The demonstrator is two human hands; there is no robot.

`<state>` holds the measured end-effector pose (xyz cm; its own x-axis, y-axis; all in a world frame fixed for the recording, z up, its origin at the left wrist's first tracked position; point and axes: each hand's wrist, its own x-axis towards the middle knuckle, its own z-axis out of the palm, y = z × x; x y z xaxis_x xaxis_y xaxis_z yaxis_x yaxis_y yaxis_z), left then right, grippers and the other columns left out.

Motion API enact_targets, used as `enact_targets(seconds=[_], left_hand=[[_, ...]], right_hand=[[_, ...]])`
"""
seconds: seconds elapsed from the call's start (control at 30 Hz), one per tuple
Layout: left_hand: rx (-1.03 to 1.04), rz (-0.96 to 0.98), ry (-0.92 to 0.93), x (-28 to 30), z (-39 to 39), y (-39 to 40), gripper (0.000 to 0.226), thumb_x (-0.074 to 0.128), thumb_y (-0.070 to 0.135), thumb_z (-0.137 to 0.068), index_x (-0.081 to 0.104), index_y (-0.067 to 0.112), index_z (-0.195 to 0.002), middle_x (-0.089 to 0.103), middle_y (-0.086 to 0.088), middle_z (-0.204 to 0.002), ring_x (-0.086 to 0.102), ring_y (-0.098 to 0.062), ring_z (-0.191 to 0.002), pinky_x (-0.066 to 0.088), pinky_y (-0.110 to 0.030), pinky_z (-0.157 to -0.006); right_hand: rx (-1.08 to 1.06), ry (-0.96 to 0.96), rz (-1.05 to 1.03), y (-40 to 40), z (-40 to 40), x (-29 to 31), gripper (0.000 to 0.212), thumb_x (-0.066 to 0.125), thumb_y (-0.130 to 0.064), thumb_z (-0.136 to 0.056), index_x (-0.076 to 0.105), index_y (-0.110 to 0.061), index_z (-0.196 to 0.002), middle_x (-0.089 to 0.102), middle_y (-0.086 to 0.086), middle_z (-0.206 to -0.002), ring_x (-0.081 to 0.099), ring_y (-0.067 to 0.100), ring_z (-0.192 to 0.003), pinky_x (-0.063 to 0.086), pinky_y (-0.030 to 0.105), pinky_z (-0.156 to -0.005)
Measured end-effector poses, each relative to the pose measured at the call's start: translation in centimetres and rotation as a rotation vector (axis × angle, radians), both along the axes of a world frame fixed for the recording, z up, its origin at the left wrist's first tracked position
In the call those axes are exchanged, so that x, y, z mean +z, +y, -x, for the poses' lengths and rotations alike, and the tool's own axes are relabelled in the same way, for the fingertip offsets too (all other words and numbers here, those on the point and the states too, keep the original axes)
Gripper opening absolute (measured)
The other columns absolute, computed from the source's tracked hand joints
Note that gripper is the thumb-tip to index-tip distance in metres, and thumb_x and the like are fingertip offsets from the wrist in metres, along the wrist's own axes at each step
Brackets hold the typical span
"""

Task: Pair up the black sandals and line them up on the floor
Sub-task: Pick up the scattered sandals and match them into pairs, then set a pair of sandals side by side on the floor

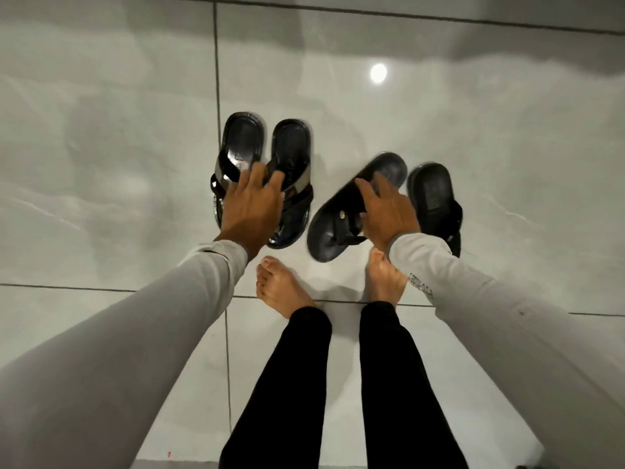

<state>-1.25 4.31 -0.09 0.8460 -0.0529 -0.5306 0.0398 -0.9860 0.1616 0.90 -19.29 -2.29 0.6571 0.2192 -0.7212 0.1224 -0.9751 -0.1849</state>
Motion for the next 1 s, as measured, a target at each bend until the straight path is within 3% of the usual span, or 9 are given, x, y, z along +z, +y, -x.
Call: enact_targets(seconds=[0.13, 0.23, 0.4, 0.47, 0.6, 0.7, 0.87, 1.0], left_hand=[[-0.153, 0.095, 0.102, 0.1, 0.8, -7.0, 0.029, 0.052, 0.020, -0.098, 0.057, 0.011, -0.125, 0.052, -0.015, -0.125, 0.063, -0.039, -0.103, 0.058, -0.050, -0.078], [-0.360, 0.141, 0.209, -1.4, 1.8, -12.2, 0.037, 0.053, 0.012, -0.096, 0.052, 0.012, -0.133, 0.048, -0.016, -0.134, 0.067, -0.043, -0.097, 0.058, -0.051, -0.076], [-0.528, -0.110, 0.348, -4.9, 2.5, -17.6, 0.052, 0.050, 0.003, -0.098, 0.038, 0.013, -0.148, 0.053, -0.016, -0.138, 0.065, -0.042, -0.116, 0.054, -0.048, -0.088], [-0.540, -0.180, 0.350, -5.9, 2.4, -18.1, 0.052, 0.051, 0.007, -0.098, 0.036, 0.014, -0.148, 0.060, -0.015, -0.134, 0.064, -0.039, -0.119, 0.052, -0.045, -0.092], [-0.537, -0.182, 0.382, -6.3, 2.1, -17.5, 0.033, 0.052, 0.013, -0.098, 0.055, 0.015, -0.131, 0.061, -0.015, -0.129, 0.064, -0.038, -0.118, 0.051, -0.044, -0.093], [-0.446, -0.087, 0.353, -5.7, 1.5, -17.5, 0.032, 0.052, 0.018, -0.096, 0.057, 0.013, -0.128, 0.062, -0.018, -0.125, 0.064, -0.043, -0.115, 0.052, -0.049, -0.092], [-0.343, 0.108, 0.229, -5.0, -1.6, -20.5, 0.033, 0.050, 0.012, -0.097, 0.055, 0.007, -0.128, 0.065, -0.019, -0.119, 0.066, -0.046, -0.107, 0.057, -0.053, -0.089], [-0.263, 0.163, 0.268, -3.5, -4.7, -23.2, 0.028, 0.050, 0.013, -0.098, 0.053, 0.004, -0.125, 0.063, -0.021, -0.121, 0.063, -0.047, -0.110, 0.055, -0.055, -0.091]], right_hand=[[-0.122, 0.044, 0.170, -7.4, 2.2, 0.5, 0.070, 0.068, -0.022, -0.084, 0.035, -0.017, -0.145, 0.037, 0.018, -0.149, 0.045, 0.041, -0.129, 0.041, 0.051, -0.101], [-0.077, 0.133, 0.263, -12.1, 4.0, 0.3, 0.064, 0.067, -0.026, -0.083, 0.040, -0.017, -0.140, 0.043, 0.017, -0.141, 0.055, 0.040, -0.119, 0.047, 0.047, -0.091], [0.014, 0.214, 0.162, -16.5, 5.2, -1.4, 0.058, 0.067, -0.038, -0.079, 0.049, -0.020, -0.130, 0.056, 0.013, -0.124, 0.064, 0.040, -0.106, 0.050, 0.044, -0.084], [0.040, 0.187, 0.114, -17.3, 5.6, -2.4, 0.053, 0.068, -0.033, -0.078, 0.052, -0.018, -0.127, 0.058, 0.014, -0.120, 0.065, 0.040, -0.101, 0.051, 0.044, -0.080], [0.091, 0.121, 0.137, -17.8, 6.1, -3.8, 0.048, 0.071, -0.029, -0.077, 0.060, -0.016, -0.122, 0.055, 0.016, -0.120, 0.062, 0.039, -0.105, 0.049, 0.042, -0.075], [0.078, 0.092, 0.137, -17.7, 5.4, -4.1, 0.046, 0.072, -0.025, -0.078, 0.060, -0.013, -0.121, 0.055, 0.017, -0.119, 0.060, 0.039, -0.106, 0.050, 0.043, -0.076], [-0.031, -0.035, 0.047, -17.0, 1.7, -3.1, 0.030, 0.056, -0.018, -0.093, 0.056, -0.013, -0.123, 0.054, 0.018, -0.116, 0.059, 0.040, -0.103, 0.047, 0.040, -0.069], [-0.059, -0.031, 0.031, -16.4, -1.4, -0.9, 0.027, 0.054, -0.018, -0.093, 0.055, -0.011, -0.120, 0.054, 0.019, -0.116, 0.059, 0.042, -0.102, 0.049, 0.042, -0.070]])
